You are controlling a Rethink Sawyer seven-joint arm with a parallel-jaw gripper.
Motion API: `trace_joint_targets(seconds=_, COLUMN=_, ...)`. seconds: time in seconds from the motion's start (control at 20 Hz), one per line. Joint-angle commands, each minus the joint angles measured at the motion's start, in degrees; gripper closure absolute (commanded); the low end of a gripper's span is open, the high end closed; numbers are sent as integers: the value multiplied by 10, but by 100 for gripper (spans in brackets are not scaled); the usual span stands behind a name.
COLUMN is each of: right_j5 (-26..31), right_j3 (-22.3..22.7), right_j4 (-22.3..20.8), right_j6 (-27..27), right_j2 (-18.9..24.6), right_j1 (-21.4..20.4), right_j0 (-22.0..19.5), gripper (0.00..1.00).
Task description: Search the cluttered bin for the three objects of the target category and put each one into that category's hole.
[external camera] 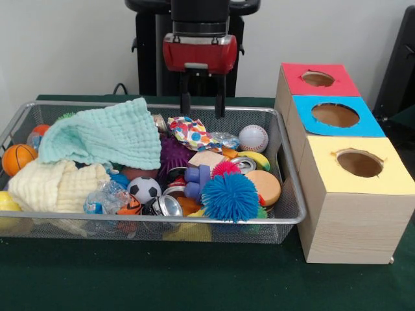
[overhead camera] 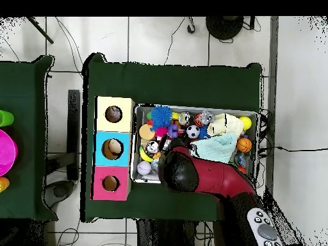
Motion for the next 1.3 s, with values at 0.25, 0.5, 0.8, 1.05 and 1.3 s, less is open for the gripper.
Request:
trace_joint_targets(seconds=0.25, right_j5=-52, right_j3=-6, right_j4=15, right_j6=97, right_j2=-36, right_j1=40, right_j0=-8, gripper=0)
trace_joint_targets(seconds=0.5, right_j5=-53, right_j3=0, right_j4=7, right_j6=84, right_j2=-32, right_j1=46, right_j0=-23, gripper=0)
trace_joint_targets(seconds=0.8, right_j5=-84, right_j3=-6, right_j4=7, right_j6=93, right_j2=-23, right_j1=83, right_j0=-23, gripper=0)
trace_joint_targets(seconds=1.05, right_j5=-107, right_j3=-13, right_j4=13, right_j6=101, right_j2=-24, right_j1=106, right_j0=-12, gripper=0)
trace_joint_targets(seconds=1.3, right_j5=-101, right_j3=-8, right_j4=16, right_j6=96, right_j2=-13, right_j1=120, right_j0=-16, gripper=0)
